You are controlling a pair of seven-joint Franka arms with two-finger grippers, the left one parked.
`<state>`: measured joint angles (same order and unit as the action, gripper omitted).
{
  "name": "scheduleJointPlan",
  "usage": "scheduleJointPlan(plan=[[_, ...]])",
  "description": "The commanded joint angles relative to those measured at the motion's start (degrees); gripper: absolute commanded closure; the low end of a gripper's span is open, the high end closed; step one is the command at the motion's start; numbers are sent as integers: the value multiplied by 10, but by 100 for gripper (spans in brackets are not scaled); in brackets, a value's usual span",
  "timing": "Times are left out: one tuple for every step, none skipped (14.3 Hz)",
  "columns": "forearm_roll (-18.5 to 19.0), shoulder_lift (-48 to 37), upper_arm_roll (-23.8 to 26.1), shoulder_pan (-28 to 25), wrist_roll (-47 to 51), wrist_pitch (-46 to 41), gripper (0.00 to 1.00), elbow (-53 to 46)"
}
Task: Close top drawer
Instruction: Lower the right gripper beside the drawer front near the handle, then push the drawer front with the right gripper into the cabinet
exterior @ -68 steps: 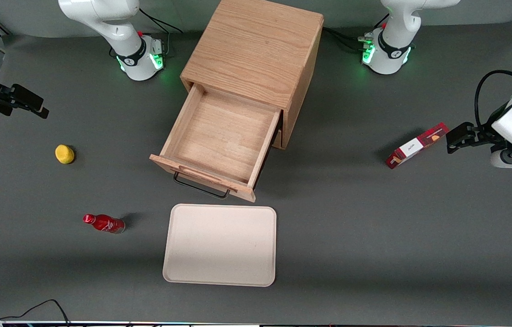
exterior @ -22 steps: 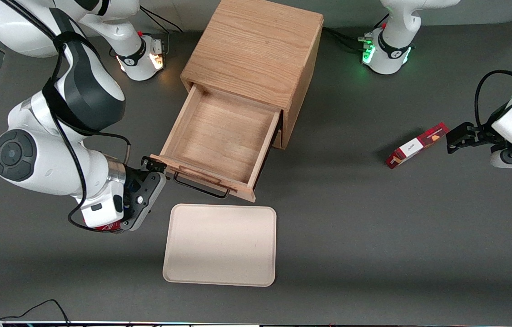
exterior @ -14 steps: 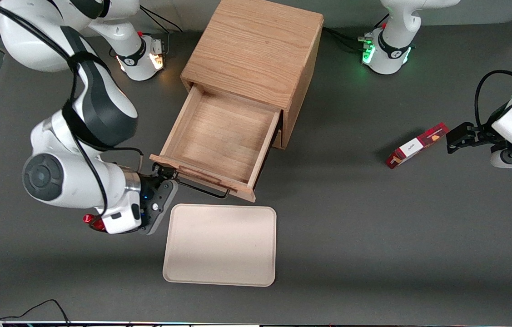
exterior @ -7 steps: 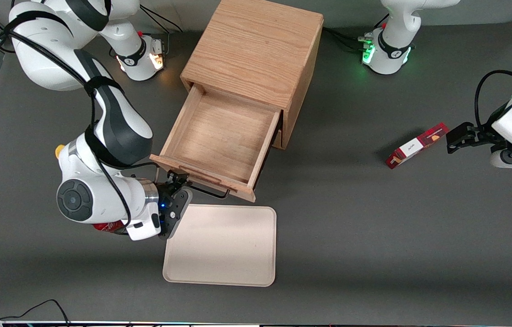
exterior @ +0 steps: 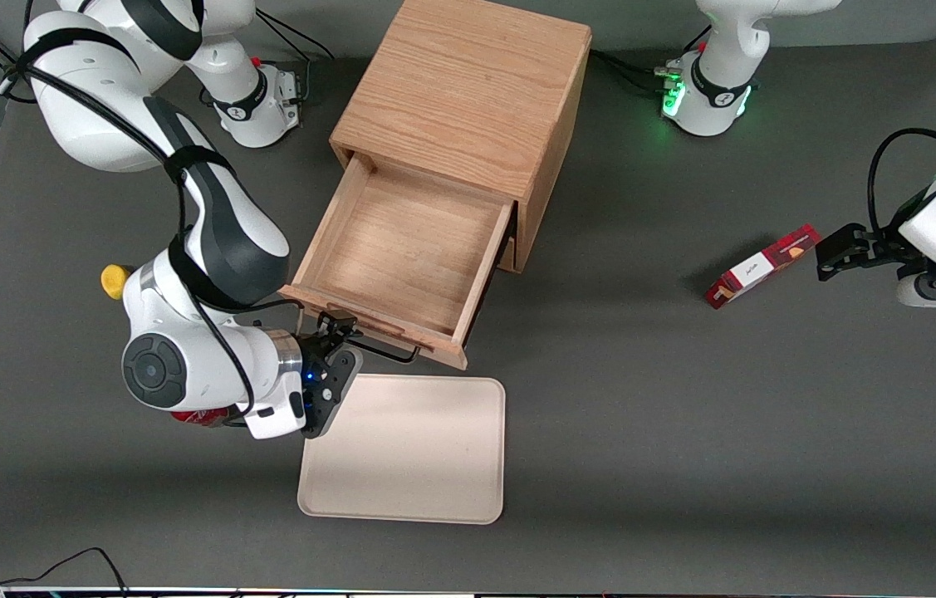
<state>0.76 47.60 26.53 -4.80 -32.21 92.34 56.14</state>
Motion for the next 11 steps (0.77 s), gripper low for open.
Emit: scheduleJointPlan(plan=[[-9, 17, 2, -5, 14, 4, 0, -21], [-9, 21, 2, -5, 20, 5, 0, -21], [-9, 23, 2, -6, 21, 5, 0, -21], [-9, 25, 2, -9, 24, 5, 0, -20], [-9, 25, 3, -10, 25, 5, 0, -20], [-9, 25, 3, -10, 28, 5, 0, -19], [-9, 25, 3, -10, 34, 5, 0, -19], [-9, 24, 3, -10, 38, 5, 0, -17], [-9, 23, 4, -10, 48, 5, 0, -17], [-8, 22, 4, -11, 53, 4, 0, -15], [-8, 19, 7, -11, 53, 4, 0, -4]])
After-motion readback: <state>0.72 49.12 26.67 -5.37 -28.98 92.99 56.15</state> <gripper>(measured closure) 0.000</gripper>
